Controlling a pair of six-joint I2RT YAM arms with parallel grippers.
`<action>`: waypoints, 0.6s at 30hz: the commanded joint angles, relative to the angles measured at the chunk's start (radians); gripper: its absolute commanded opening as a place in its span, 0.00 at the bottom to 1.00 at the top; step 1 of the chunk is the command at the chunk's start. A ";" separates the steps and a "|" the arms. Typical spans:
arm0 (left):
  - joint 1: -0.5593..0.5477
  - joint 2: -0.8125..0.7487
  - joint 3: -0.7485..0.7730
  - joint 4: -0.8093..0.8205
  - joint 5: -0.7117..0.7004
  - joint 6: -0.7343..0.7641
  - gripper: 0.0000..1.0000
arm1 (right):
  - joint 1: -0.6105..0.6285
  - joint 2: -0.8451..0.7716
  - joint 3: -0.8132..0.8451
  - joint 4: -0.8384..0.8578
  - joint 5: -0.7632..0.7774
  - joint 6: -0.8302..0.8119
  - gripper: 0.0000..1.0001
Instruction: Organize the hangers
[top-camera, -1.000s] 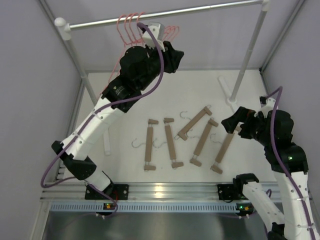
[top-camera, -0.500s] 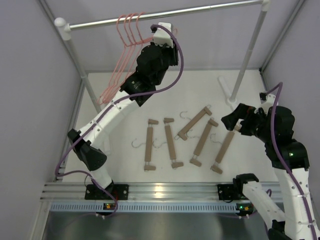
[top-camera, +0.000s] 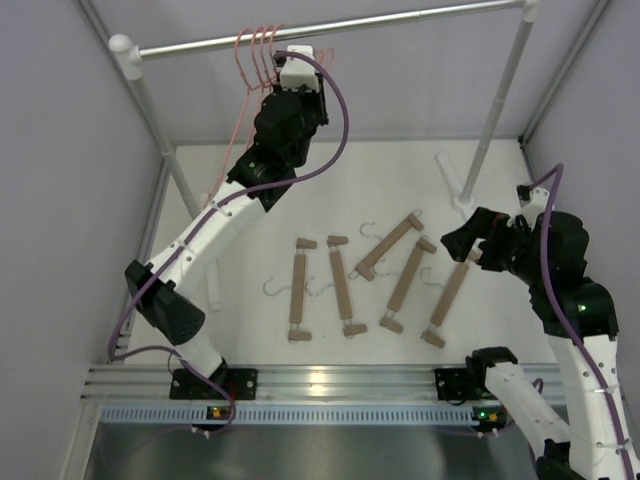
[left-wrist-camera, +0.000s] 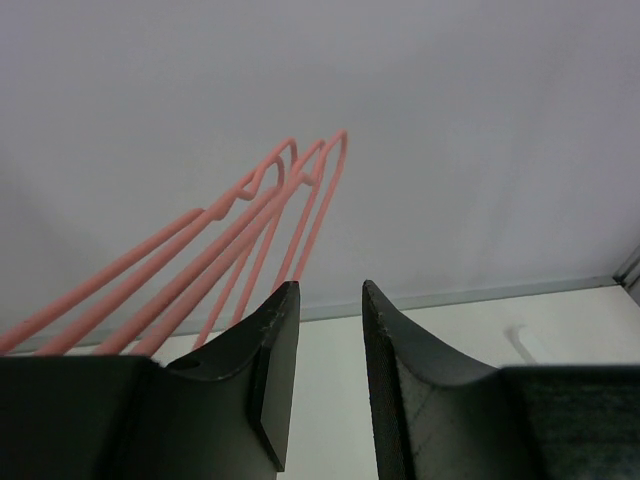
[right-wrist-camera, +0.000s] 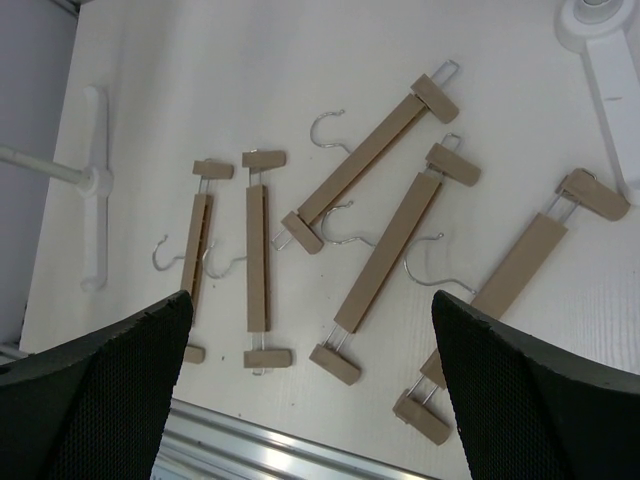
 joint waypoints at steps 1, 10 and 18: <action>0.030 -0.085 -0.021 0.073 -0.027 0.021 0.36 | -0.008 0.009 0.034 0.053 -0.022 -0.011 0.99; 0.095 -0.163 -0.102 0.073 -0.024 0.007 0.36 | -0.009 0.014 0.036 0.061 -0.026 -0.008 1.00; 0.165 -0.225 -0.166 0.067 -0.013 0.006 0.36 | -0.008 0.020 0.042 0.065 -0.037 -0.010 0.99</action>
